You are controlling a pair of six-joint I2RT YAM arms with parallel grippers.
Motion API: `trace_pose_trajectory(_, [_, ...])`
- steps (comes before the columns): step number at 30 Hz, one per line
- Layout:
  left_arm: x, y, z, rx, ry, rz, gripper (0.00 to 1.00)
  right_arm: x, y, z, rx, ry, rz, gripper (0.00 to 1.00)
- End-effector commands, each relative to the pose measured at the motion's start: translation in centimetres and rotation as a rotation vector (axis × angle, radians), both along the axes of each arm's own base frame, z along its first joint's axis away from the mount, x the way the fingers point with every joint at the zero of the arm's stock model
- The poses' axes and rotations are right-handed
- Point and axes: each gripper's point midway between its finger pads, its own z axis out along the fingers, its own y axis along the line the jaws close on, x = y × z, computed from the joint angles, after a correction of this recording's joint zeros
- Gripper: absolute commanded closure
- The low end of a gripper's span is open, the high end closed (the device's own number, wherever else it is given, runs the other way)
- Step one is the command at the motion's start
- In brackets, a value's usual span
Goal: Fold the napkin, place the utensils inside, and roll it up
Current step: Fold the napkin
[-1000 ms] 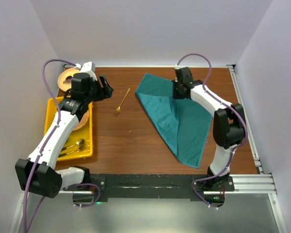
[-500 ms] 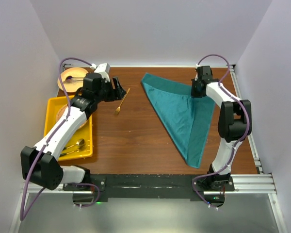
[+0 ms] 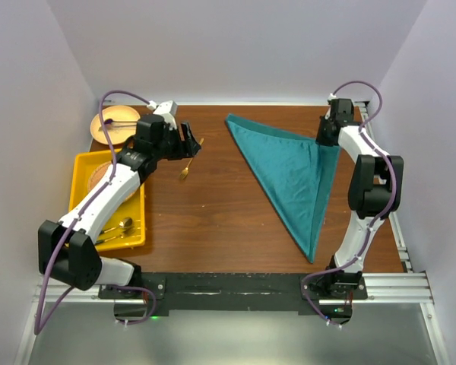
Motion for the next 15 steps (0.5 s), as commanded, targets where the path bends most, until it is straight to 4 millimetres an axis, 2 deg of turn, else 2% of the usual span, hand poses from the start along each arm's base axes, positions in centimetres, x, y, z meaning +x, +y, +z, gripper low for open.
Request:
trace_pose_trajectory(1, [0.8, -1.4, 2.0, -0.031, -0.063, -0.035, 0.30, 2.3, -1.9, 1.5, -0.005, -0.078, -0.024, 1.00])
trace_pose_trajectory(7, [1.0, -2.1, 1.7, -0.029, -0.057, -0.051, 0.30, 2.8, -3.3, 0.7, -0.005, -0.071, -0.052, 1.00])
trace_pose_trajectory(15, [1.3, -2.7, 1.6, -0.023, -0.055, -0.059, 0.29, 3.0, -5.1, 0.7, -0.008, -0.088, -0.108, 1.00])
